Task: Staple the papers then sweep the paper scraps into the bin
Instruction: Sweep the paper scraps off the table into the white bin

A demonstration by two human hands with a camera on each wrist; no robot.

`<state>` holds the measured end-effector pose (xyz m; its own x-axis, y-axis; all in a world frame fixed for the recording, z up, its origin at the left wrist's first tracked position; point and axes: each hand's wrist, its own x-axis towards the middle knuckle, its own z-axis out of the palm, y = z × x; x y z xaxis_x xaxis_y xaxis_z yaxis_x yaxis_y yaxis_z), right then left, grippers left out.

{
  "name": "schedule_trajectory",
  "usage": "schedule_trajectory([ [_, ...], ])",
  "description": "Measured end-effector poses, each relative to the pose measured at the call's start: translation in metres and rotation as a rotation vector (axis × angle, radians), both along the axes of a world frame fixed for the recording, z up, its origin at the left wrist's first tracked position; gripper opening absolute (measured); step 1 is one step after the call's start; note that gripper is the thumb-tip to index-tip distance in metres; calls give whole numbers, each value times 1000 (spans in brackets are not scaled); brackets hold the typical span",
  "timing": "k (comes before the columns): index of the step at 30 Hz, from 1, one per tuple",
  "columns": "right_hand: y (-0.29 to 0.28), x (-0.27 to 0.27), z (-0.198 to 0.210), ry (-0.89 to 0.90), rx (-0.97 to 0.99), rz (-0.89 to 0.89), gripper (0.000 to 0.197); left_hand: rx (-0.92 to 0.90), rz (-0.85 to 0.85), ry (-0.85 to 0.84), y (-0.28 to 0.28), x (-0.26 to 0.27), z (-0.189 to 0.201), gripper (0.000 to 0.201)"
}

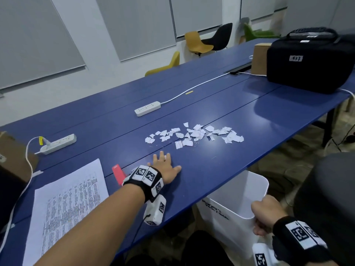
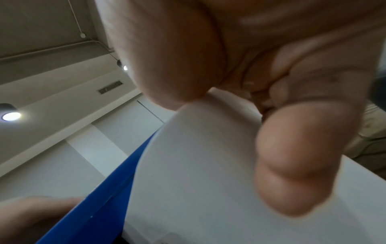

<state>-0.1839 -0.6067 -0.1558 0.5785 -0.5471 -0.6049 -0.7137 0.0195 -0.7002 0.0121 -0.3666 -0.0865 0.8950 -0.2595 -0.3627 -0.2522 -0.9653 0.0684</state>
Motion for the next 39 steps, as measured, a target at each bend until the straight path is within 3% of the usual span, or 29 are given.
schedule_trajectory([
  [9,6,-2,8,-18,2,12,26,-65,-498,70,-67,-118,2,78],
  [13,4,-2,12,-2,11,19,23,-67,-668,6,-85,-142,-5,74],
  [17,1,-2,10,-9,29,16,26,-206,-779,-12,-90,-142,-3,65],
  [20,1,-2,7,0,24,27,25,-386,-686,6,-86,-118,13,57],
  [24,0,1,4,13,25,20,23,-523,-396,-141,-65,-49,40,54],
  [31,-2,10,-1,32,18,44,28,-186,50,-196,-14,78,41,74],
  [35,-3,11,-2,36,24,44,26,-33,81,-90,6,104,18,76],
  [39,-2,11,3,42,11,40,20,22,25,-40,3,95,9,72],
])
